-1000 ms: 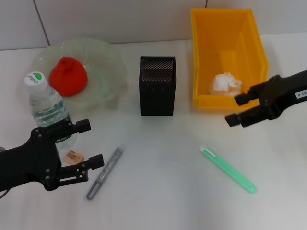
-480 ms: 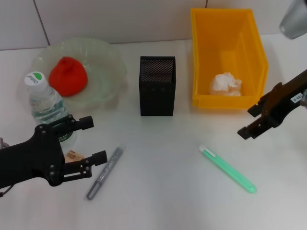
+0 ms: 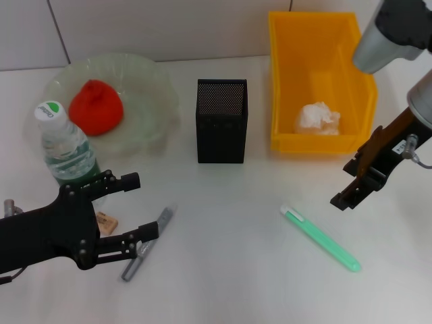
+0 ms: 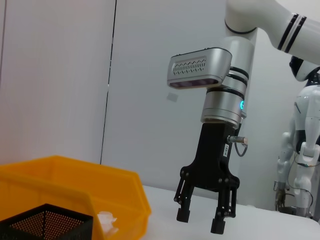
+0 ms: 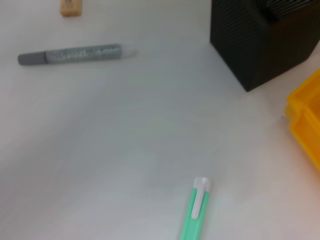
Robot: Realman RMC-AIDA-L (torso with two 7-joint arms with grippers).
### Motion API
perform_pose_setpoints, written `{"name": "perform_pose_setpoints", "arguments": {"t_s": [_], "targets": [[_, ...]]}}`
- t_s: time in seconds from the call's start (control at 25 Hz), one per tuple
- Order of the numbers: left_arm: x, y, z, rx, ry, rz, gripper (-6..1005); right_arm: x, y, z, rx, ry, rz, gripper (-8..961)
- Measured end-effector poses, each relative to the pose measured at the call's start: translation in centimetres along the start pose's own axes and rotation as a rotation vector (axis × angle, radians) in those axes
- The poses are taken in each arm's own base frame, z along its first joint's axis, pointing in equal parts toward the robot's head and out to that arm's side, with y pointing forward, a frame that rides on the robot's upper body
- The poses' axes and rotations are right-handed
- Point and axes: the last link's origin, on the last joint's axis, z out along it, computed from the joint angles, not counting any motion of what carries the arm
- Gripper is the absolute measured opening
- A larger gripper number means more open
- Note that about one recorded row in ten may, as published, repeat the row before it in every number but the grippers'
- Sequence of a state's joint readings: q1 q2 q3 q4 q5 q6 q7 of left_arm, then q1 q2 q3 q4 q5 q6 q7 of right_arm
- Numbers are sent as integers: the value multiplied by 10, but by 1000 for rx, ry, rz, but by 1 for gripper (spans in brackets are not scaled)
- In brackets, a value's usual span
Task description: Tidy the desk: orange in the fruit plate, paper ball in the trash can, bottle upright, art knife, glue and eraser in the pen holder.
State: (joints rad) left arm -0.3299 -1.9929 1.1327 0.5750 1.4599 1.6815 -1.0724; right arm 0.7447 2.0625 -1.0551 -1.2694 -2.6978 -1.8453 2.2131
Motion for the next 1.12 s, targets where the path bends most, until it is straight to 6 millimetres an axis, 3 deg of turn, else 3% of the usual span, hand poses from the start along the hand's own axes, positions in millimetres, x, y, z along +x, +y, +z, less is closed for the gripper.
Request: {"name": "perform_pose_setpoints", "arguments": {"t_s": [0.32, 1.12], "targets": [[0, 0, 3, -4, -2, 7, 849, -17, 6, 14, -34, 110, 16, 766], [-1, 1, 3, -4, -1, 8, 849, -41, 5, 31, 32, 140, 117, 767]]}}
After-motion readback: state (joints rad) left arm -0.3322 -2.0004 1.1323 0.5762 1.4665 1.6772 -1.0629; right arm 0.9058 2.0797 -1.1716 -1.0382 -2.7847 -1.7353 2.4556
